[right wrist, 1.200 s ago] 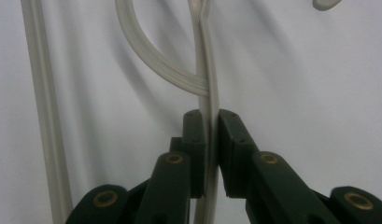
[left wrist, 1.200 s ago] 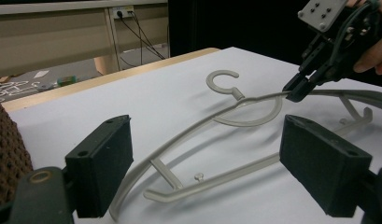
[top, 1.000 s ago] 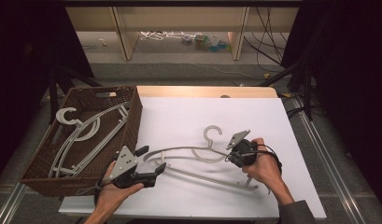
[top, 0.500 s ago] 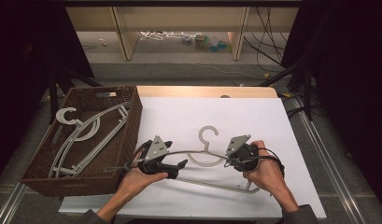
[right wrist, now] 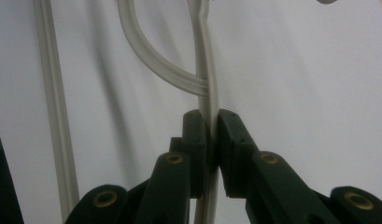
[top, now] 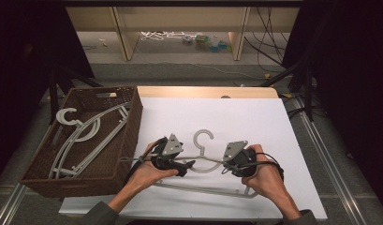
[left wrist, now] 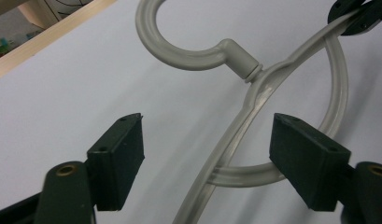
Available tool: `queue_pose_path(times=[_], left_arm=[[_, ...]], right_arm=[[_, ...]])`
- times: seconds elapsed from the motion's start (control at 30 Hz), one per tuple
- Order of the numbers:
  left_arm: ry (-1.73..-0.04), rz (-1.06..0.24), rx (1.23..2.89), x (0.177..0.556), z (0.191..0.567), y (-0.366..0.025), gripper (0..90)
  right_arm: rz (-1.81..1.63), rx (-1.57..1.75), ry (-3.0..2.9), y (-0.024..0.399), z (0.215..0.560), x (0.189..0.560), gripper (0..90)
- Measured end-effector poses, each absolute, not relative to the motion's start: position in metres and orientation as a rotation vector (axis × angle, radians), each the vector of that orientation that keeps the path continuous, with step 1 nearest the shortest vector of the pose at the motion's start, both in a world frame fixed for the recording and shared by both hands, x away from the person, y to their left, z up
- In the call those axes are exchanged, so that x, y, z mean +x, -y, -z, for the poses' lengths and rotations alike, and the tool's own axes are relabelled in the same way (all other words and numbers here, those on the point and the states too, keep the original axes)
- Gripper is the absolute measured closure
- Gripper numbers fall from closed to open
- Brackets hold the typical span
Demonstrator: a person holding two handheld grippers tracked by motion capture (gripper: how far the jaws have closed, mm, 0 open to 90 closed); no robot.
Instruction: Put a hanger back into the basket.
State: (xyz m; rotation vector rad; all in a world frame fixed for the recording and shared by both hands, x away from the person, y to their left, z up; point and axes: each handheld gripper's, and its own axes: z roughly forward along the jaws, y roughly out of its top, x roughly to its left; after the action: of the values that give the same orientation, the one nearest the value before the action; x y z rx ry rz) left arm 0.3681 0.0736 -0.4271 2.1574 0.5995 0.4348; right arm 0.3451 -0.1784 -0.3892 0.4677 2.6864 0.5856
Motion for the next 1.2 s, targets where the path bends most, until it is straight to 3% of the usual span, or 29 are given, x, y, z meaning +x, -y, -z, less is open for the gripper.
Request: queue_pose_path(times=[0.33, 0.63, 0.83, 1.07, 1.2], left_arm=[[-0.567, -0.422, 2.207, 0.37, 0.428, -0.064, 35.6], [-0.422, -0.426, 2.27, 0.366, 0.43, -0.061, 69.3], [-0.282, -0.498, 2.311, 0.363, 0.425, -0.06, 75.1], [-0.266, -0.45, 2.344, 0.355, 0.423, -0.059, 79.9], [-0.308, -0.404, 2.297, 0.354, 0.422, -0.061, 82.0]], right_arm=[[-0.586, 0.44, -2.693, 0.176, 0.386, 0.342, 82.3], [-0.586, 0.416, -2.676, 0.174, 0.386, 0.341, 82.3], [-0.579, 0.338, -2.667, 0.177, 0.387, 0.343, 81.9], [-0.591, 0.35, -2.646, 0.179, 0.39, 0.346, 77.3], [-0.691, 0.464, -2.597, 0.181, 0.389, 0.347, 63.0]])
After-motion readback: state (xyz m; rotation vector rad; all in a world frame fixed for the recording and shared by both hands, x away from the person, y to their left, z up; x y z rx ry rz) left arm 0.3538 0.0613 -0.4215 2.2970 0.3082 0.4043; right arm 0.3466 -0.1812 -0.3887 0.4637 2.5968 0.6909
